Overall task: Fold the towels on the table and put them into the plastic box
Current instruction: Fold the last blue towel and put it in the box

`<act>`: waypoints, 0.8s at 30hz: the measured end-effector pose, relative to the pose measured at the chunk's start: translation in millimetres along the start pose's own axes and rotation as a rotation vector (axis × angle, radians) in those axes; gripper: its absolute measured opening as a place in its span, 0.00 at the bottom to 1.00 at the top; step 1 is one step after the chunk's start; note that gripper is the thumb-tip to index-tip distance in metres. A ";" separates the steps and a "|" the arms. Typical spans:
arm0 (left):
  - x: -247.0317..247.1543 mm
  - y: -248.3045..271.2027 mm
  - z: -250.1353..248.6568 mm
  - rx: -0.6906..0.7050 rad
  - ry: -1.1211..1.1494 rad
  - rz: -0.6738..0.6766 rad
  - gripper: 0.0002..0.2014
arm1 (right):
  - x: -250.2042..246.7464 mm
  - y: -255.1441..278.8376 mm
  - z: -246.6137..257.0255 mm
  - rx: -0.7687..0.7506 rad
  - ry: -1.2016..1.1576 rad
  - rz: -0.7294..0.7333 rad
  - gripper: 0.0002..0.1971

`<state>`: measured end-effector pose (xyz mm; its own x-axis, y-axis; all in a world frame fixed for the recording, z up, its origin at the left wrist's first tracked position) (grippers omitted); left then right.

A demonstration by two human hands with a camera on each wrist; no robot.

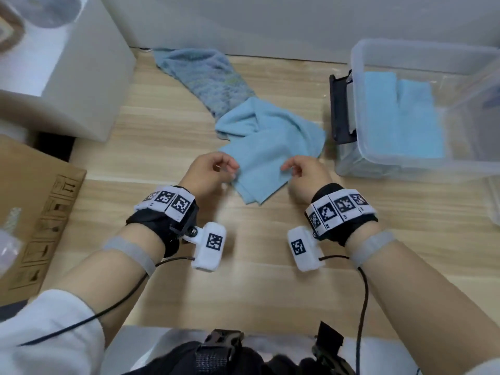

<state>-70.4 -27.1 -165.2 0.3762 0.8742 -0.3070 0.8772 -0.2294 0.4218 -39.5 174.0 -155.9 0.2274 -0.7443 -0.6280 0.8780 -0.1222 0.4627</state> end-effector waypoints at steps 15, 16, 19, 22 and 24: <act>29.9 7.4 2.5 0.139 -0.369 0.111 0.30 | 19.7 8.4 17.0 -0.163 0.064 -0.167 0.11; 23.1 10.3 1.8 0.099 -0.270 0.028 0.28 | 14.9 11.8 21.6 -0.187 0.008 -0.184 0.10; 0.3 28.6 -1.0 -0.067 0.136 -0.207 0.26 | -2.6 25.8 37.6 -0.247 -0.174 -0.240 0.07; 2.8 48.3 -27.0 -0.104 0.428 -0.062 0.18 | -17.9 43.4 59.7 -0.292 -0.379 -0.244 0.02; 4.1 59.9 -58.2 0.004 0.457 0.043 0.13 | -25.8 57.6 79.8 -0.340 -0.449 -0.198 0.02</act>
<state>-33.6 -12.4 -91.5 0.2427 0.9628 0.1191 0.8654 -0.2704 0.4219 -28.4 133.7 -63.2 -0.0899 -0.9427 -0.3214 0.9879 -0.1253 0.0912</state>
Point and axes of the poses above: each hand's wrist, its own y-axis away from the middle knuckle, its own x-axis out of the palm, z = x × y, the point moved 6 cm from there along -y, towards the middle knuckle, and after that the axes turned 2 degrees about -y, right-handed, at the moved point
